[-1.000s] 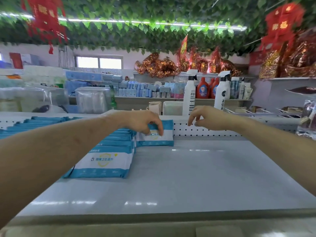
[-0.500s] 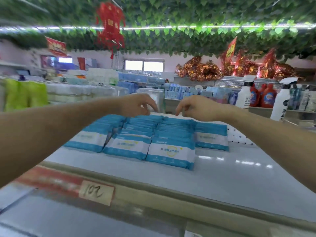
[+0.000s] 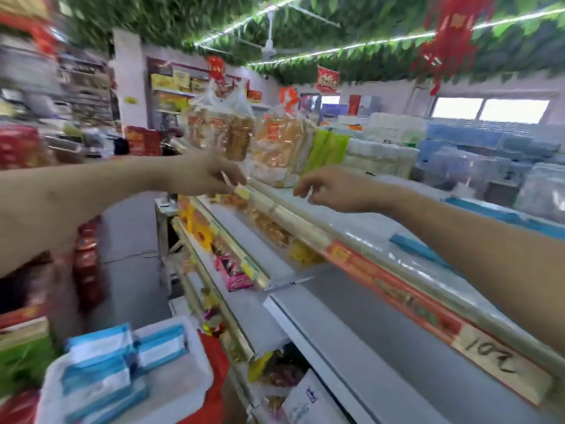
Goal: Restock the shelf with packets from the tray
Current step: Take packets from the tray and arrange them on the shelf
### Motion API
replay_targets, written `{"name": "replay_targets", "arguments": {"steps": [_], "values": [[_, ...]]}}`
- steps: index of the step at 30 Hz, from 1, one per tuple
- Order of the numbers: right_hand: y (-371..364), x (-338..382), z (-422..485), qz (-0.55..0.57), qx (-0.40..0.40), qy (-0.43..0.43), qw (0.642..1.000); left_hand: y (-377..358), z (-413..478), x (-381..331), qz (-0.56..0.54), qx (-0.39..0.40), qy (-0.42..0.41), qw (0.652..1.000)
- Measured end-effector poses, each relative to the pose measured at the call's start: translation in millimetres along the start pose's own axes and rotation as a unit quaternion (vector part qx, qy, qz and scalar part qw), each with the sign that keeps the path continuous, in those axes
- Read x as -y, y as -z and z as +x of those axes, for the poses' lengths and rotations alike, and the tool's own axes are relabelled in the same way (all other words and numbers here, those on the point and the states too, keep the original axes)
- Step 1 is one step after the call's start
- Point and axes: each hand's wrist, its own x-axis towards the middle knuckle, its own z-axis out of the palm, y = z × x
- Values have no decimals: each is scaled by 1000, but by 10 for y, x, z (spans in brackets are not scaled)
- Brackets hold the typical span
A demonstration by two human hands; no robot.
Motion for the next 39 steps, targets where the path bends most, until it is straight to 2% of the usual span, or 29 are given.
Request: {"name": "replay_targets", "arguments": {"steps": [4, 9, 13, 18, 22, 32, 39], "values": [[-739, 693, 729, 30, 50, 86, 995, -203, -738, 811, 12, 16, 83, 996], [-2214, 1259, 1154, 30, 176, 134, 975, -1097, -1526, 1782, 0, 70, 193, 979], [-3532, 1375, 1236, 39, 296, 92, 950, -2005, -2013, 2302, -15, 138, 268, 953], [-4619, 1527, 1199, 56, 358, 60, 930, -2983, -2259, 2529, -26, 188, 308, 932], [-5007, 1660, 1258, 13, 322, 81, 943, -3322, -2351, 2589, -55, 185, 307, 932], [-5243, 1581, 1385, -50, 270, 68, 959, -3039, -2623, 2658, -39, 151, 293, 943], [-5325, 1706, 1285, -117, 285, 82, 948, -3026, -2894, 2612, -38, 143, 301, 942]]}}
